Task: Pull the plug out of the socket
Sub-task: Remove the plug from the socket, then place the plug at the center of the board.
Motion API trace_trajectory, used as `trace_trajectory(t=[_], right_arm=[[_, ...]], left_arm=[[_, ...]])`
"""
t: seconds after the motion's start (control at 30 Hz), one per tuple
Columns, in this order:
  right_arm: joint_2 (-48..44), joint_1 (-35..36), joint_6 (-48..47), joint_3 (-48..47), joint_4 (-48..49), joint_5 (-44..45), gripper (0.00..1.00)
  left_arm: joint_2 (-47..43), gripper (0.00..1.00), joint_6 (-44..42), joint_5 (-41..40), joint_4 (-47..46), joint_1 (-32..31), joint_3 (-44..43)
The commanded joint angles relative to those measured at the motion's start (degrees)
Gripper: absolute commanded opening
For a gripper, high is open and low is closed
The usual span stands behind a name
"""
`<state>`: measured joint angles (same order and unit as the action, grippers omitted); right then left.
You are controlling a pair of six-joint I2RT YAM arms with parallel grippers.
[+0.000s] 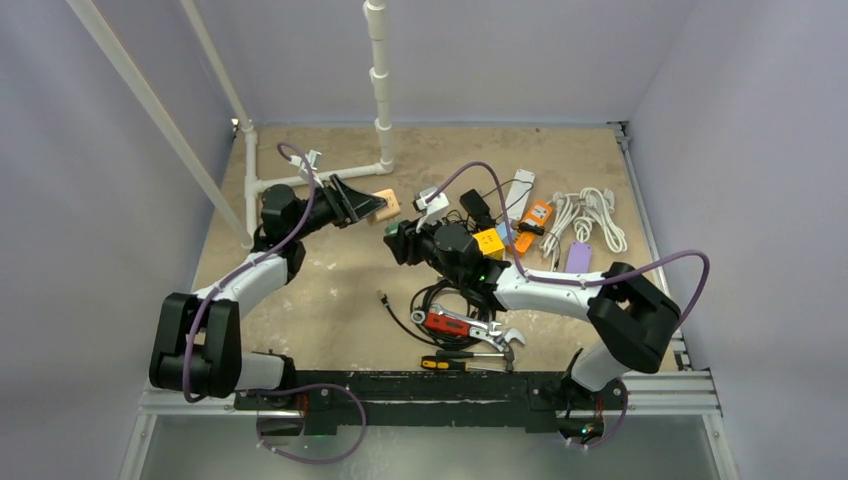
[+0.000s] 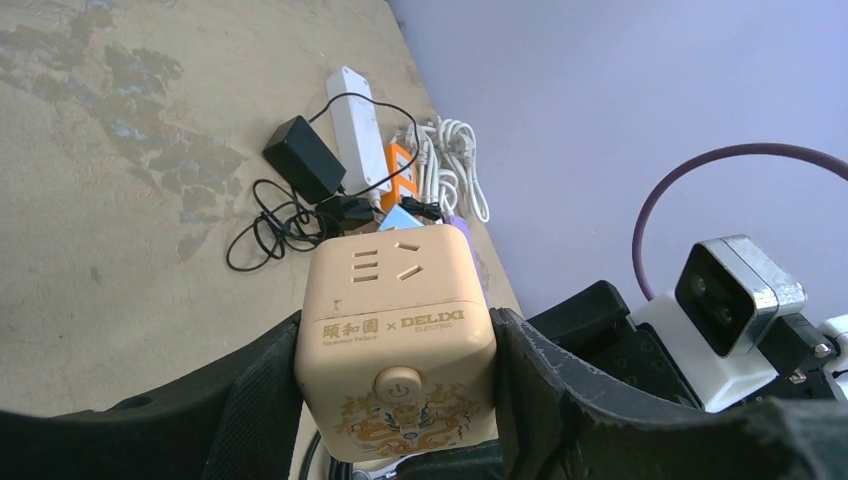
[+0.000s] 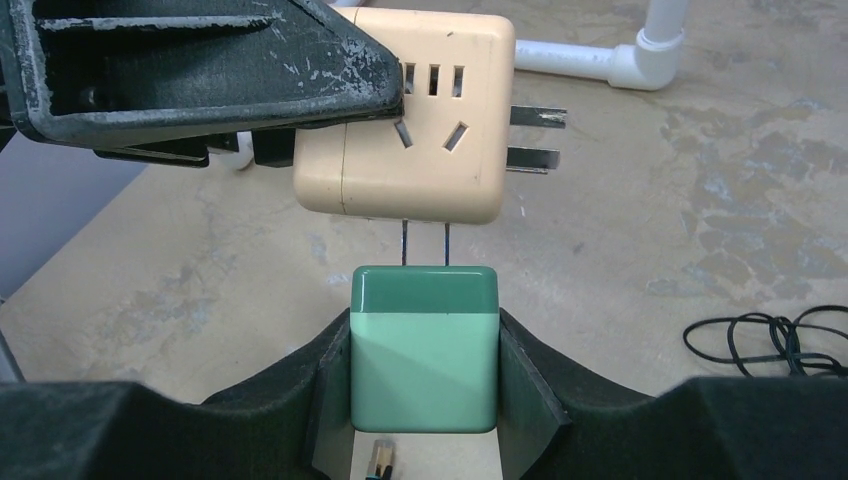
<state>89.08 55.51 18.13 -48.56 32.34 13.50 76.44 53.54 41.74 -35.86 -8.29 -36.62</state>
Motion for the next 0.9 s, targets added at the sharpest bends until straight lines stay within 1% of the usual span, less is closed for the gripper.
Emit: trace_trajectory(t=[0.0,0.03,0.1,0.2,0.23,0.33,0.43,0.57,0.63,0.7,0.83,0.87], right_arm=[[-1.71,0.45,2.64,-2.81,1.83,4.37,0.0],[-1.71,0.39,2.69,-2.96,1.78,4.71,0.0],[-1.71,0.39,2.7,-3.33,2.09,4.9,0.0],[-1.48,0.39,3.38,-3.77,1.64,5.82,0.0],[-1.18,0.38,3.93,-4.13,0.69,7.54,0.0],[-1.29,0.31,5.84,-4.18,-1.91,10.69,0.0],[-2.92,0.13,7.24,-3.13,-3.23,10.75,0.0],[-6.17,-0.62,8.64,-0.93,-5.13,9.89,0.0],[-7.38,-2.69,10.1,0.24,-7.19,9.0,0.0],[-8.62,-6.32,11.86,2.32,-8.37,7.43,0.0],[-9.65,-16.94,13.21,6.84,-8.62,1.84,0.0],[-9.55,-18.59,13.09,7.35,-8.83,1.25,0.0]], left_arm=[[1.54,0.41,1.3,0.87,-4.24,0.82,-1.17],[1.55,0.43,1.28,0.97,-4.27,0.74,-1.17],[1.47,0.43,1.26,0.86,-4.22,0.74,-1.25],[1.31,0.35,0.94,0.31,-3.6,0.74,-1.17],[1.07,0.32,0.62,-0.19,-2.97,0.78,-1.09],[-1.05,0.27,-1.12,-2.88,0.04,1.27,-0.99],[-3.64,0.24,-2.39,-6.37,3.37,2.48,-0.42],[-4.23,0.23,-2.15,-7.07,3.94,4.6,-0.15],[-3.84,0.23,-3.4,-7.2,5.64,4.68,-0.79],[-3.59,0.23,-4.39,-7.59,7.49,4.61,-1.28],[-2.36,0.23,-7.06,-8.78,11.52,3.89,-2.51],[-1.71,0.23,-7.93,-9.16,12.81,3.13,-3.06]])
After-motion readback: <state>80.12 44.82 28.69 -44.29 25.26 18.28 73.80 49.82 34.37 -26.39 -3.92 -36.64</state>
